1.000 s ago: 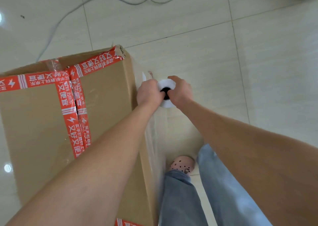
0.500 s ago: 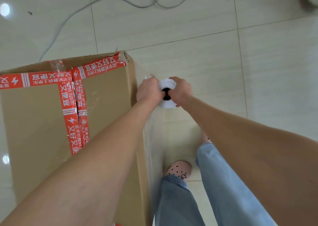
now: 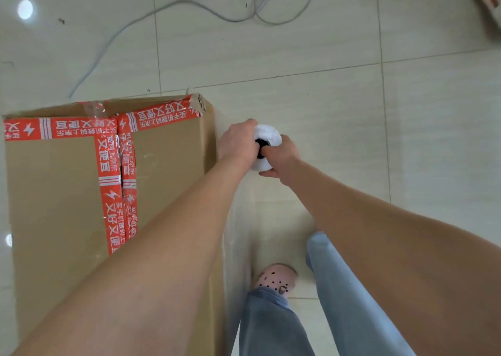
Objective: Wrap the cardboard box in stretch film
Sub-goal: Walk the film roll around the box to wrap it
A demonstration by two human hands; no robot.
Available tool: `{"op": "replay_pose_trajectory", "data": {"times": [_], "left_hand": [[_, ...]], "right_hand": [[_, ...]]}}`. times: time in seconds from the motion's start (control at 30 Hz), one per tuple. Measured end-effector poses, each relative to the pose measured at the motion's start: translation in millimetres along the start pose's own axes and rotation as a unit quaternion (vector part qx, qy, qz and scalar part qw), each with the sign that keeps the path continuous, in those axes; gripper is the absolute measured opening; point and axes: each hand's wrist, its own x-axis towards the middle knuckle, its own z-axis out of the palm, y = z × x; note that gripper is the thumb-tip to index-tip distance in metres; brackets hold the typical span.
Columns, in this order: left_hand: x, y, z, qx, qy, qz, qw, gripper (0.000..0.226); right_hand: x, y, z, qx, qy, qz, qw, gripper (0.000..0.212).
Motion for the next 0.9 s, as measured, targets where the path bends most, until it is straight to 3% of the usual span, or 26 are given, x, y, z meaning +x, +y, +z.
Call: {"op": "replay_pose_trajectory", "data": {"times": [0.2, 0.4, 0.47, 0.53, 0.63, 0.73, 0.9], "left_hand": [[12.7, 3.9, -11.3, 0.034, 0.006, -0.013, 0.999, 0.008], [29.5, 10.7, -24.7, 0.077, 0.036, 0.001, 0.996, 0.021], [34.7, 11.9, -31.0, 0.080, 0.034, -0.001, 0.996, 0.021], [38.1, 13.9, -34.0, 0.079, 0.030, -0.016, 0.996, 0.024], [41.0, 18.6, -32.1, 0.075, 0.019, -0.018, 0.997, 0.027], [48.4, 19.9, -30.2, 0.077, -0.001, -0.003, 0.997, 0.031], [65.4, 15.2, -41.0, 0.107, -0.041, 0.005, 0.993, 0.023]], "right_hand": [[8.0, -24.2, -5.4, -0.145, 0.044, -0.109, 0.982, 0.036], [15.0, -44.3, -7.8, -0.236, 0.071, -0.199, 0.948, 0.055], [16.2, -47.9, -8.1, -0.214, 0.073, -0.170, 0.959, 0.060], [15.8, -50.3, -7.7, -0.158, 0.045, -0.089, 0.982, 0.069], [15.5, -55.8, -5.7, -0.045, -0.008, 0.026, 0.999, 0.066], [21.2, -57.2, -4.9, -0.055, -0.015, 0.018, 0.998, 0.055], [32.7, -70.5, 1.1, -0.121, 0.035, -0.039, 0.991, 0.064]]}}
